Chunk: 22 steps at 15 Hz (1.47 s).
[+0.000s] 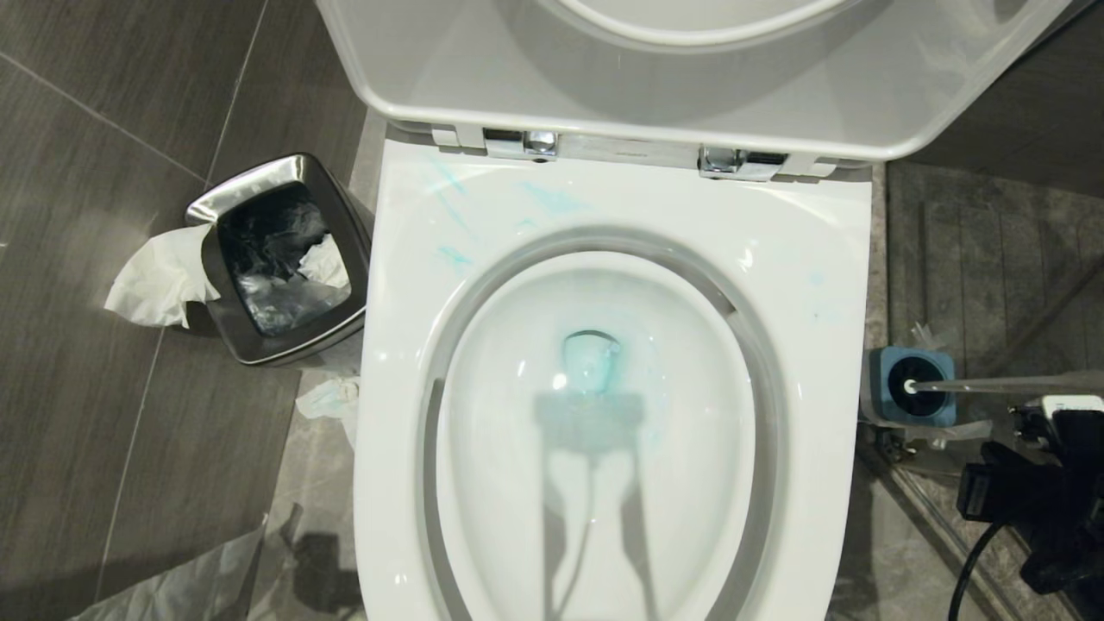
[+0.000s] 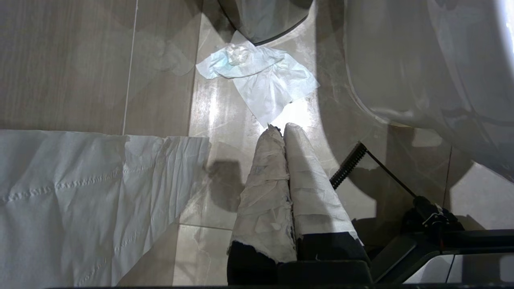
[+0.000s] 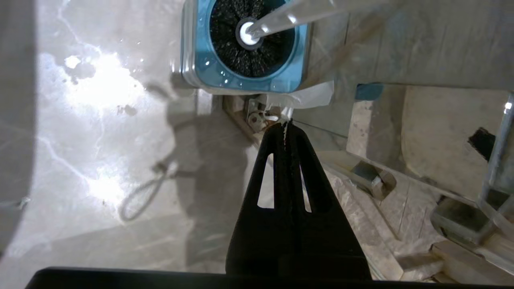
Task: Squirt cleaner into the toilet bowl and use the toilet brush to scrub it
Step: Scrub the toilet bowl
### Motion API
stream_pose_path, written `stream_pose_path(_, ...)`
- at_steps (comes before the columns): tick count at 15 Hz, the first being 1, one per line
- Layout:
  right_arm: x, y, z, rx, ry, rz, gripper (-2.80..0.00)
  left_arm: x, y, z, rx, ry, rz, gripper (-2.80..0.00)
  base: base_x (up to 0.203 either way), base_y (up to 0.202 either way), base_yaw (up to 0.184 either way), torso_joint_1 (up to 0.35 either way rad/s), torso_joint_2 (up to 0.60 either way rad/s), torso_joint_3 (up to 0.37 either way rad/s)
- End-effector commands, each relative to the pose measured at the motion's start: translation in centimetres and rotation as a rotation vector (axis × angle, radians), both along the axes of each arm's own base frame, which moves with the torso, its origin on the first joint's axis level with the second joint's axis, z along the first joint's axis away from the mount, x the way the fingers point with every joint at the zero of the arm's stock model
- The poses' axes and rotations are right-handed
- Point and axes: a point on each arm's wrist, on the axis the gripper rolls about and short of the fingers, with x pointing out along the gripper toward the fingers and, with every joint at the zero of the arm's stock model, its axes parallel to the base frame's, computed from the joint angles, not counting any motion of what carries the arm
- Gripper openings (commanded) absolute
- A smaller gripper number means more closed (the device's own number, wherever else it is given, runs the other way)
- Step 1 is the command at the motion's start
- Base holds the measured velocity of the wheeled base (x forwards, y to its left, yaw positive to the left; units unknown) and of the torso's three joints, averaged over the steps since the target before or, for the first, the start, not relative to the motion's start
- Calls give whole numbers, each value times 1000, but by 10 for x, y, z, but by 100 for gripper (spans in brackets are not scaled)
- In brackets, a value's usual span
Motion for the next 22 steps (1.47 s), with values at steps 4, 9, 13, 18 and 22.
stream_pose_path(4, 6, 0, -1, -2, -8, -4, -280, 0, 0, 0, 0, 3, -1, -280, 0, 0, 0, 0, 0, 0)
stream_pose_path(9, 4, 0, 5, -10, -32, -4, 0, 0, 0, 0, 0, 3, 0, -280, 0, 0, 0, 0, 0, 0)
stream_pose_path(13, 9, -1, 12, -12, -75, -7, 0, 0, 0, 0, 0, 3, 0, -280, 0, 0, 0, 0, 0, 0)
stream_pose_path(18, 15, -7, 19, -3, -120, -32, 0, 0, 0, 0, 0, 3, -1, -280, 0, 0, 0, 0, 0, 0)
stream_pose_path(22, 25, -18, 25, 3, -163, 2, 0, 0, 0, 0, 0, 3, -1, -280, 0, 0, 0, 0, 0, 0)
